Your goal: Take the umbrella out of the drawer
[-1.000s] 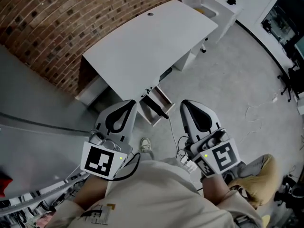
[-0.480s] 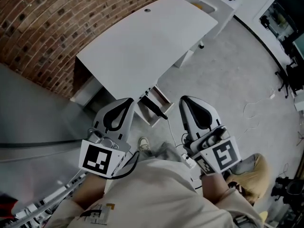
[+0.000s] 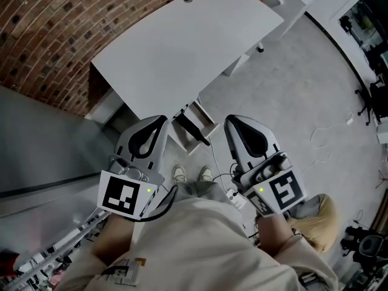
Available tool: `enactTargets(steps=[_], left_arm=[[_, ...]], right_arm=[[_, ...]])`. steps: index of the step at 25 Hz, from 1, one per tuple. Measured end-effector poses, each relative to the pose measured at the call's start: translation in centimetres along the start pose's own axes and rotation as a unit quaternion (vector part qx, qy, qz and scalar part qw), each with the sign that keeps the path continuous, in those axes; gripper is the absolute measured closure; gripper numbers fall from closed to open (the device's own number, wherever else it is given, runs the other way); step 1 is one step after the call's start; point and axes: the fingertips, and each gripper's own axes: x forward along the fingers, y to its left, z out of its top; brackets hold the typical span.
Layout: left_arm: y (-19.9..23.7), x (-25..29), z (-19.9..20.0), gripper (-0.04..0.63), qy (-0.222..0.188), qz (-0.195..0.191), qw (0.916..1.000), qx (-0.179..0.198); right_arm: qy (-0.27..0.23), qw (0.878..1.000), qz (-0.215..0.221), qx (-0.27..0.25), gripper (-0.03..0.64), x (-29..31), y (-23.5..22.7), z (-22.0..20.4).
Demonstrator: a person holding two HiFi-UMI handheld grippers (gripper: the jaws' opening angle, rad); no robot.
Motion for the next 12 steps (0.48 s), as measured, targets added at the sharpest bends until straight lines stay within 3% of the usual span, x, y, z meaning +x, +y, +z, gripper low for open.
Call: enactTargets(steps=[12], left_arm=[[0.7, 4.5, -5.4, 0.588, 0.038, 0.014, 0.9991, -0.009]], right_arm=[[0.067, 0.998, 0.003, 0.005, 0.609, 2.7, -4.4, -8.0]])
